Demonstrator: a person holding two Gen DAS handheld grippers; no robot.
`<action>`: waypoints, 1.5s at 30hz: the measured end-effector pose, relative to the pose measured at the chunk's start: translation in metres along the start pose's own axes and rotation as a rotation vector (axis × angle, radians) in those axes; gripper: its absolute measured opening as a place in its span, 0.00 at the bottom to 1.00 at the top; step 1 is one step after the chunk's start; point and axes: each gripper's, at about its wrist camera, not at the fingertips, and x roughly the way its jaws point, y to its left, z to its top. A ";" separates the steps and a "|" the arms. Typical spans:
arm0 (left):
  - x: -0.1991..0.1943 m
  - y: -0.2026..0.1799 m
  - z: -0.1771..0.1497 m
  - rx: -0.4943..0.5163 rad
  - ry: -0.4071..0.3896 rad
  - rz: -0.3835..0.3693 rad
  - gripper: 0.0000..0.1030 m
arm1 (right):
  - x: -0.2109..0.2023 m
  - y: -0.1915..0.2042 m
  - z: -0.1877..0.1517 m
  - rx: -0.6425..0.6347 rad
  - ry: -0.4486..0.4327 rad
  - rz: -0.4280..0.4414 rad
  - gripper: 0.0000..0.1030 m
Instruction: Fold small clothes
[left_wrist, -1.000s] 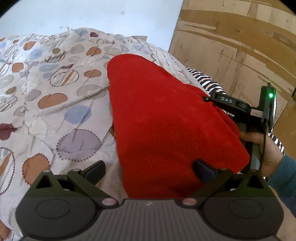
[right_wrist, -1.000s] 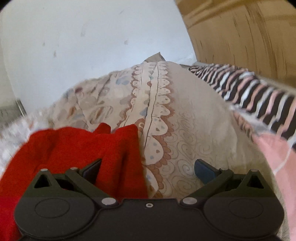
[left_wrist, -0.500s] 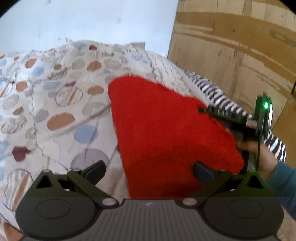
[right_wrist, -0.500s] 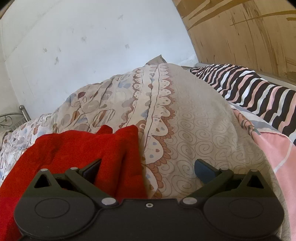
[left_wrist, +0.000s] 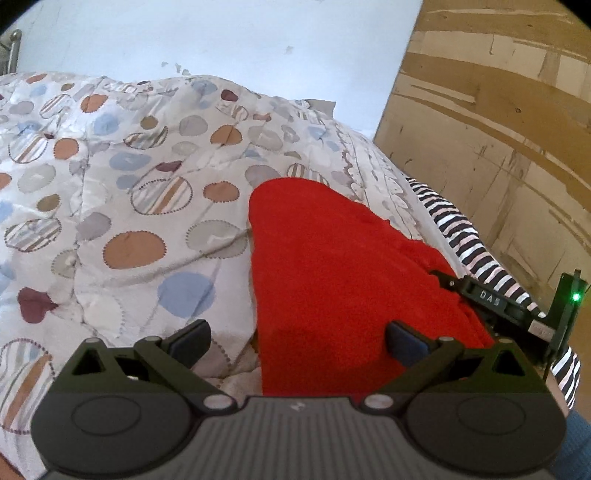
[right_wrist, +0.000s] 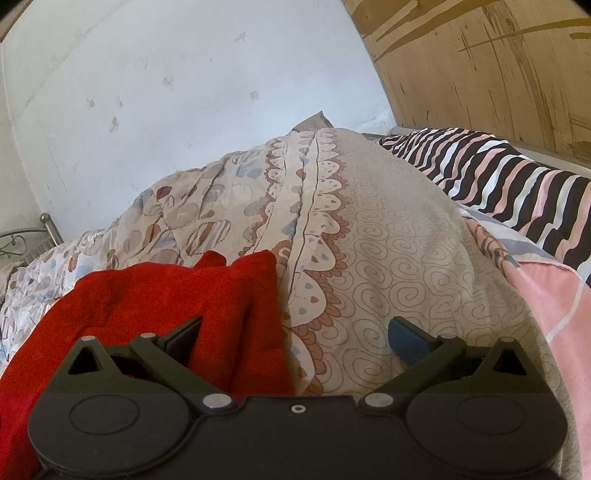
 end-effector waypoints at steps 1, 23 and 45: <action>0.004 0.001 -0.002 0.005 0.007 -0.005 1.00 | -0.001 -0.001 0.000 0.001 -0.002 0.001 1.00; 0.012 0.028 0.012 -0.065 -0.053 -0.076 1.00 | -0.004 -0.002 -0.001 0.004 -0.015 0.008 1.00; 0.038 0.040 0.006 -0.082 0.023 -0.146 1.00 | 0.004 0.020 0.011 -0.004 0.102 0.221 0.86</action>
